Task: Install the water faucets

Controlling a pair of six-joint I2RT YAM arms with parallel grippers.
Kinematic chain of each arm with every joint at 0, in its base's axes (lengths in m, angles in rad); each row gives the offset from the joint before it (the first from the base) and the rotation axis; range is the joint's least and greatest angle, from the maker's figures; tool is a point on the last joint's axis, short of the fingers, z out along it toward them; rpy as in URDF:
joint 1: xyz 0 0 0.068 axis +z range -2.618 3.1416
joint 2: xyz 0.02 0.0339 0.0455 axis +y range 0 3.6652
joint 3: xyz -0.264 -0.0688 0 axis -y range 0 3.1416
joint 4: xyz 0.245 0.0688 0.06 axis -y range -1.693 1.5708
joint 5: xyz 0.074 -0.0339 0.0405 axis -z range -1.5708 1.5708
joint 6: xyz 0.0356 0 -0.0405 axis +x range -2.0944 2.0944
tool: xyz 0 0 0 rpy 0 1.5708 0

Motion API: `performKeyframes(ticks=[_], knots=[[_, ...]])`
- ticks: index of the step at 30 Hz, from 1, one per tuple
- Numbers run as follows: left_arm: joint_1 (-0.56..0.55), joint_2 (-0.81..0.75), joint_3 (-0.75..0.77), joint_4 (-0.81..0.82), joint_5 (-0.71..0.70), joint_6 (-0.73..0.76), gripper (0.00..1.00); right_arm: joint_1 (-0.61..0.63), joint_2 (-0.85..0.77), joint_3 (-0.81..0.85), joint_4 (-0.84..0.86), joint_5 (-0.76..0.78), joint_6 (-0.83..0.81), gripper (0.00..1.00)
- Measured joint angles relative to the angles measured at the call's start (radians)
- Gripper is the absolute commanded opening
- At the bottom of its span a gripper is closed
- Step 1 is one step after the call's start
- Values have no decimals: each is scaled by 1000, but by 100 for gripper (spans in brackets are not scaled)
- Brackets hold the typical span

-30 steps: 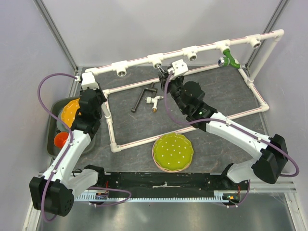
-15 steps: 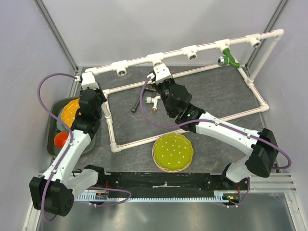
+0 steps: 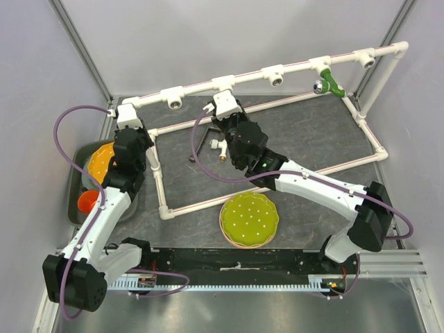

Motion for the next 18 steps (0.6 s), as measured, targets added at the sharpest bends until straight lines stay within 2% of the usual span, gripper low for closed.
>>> performKeyframes(ticks=[4,8,18], knots=[[1,0,0,0,0,-1,2,13,24,8,35,46,-43,0],[2,0,0,1,1,-2,2,14,27,15,29,55,-6,0],[2,2,0,3,2,-5,2,-43,-18,34,-124,-32,464,0]])
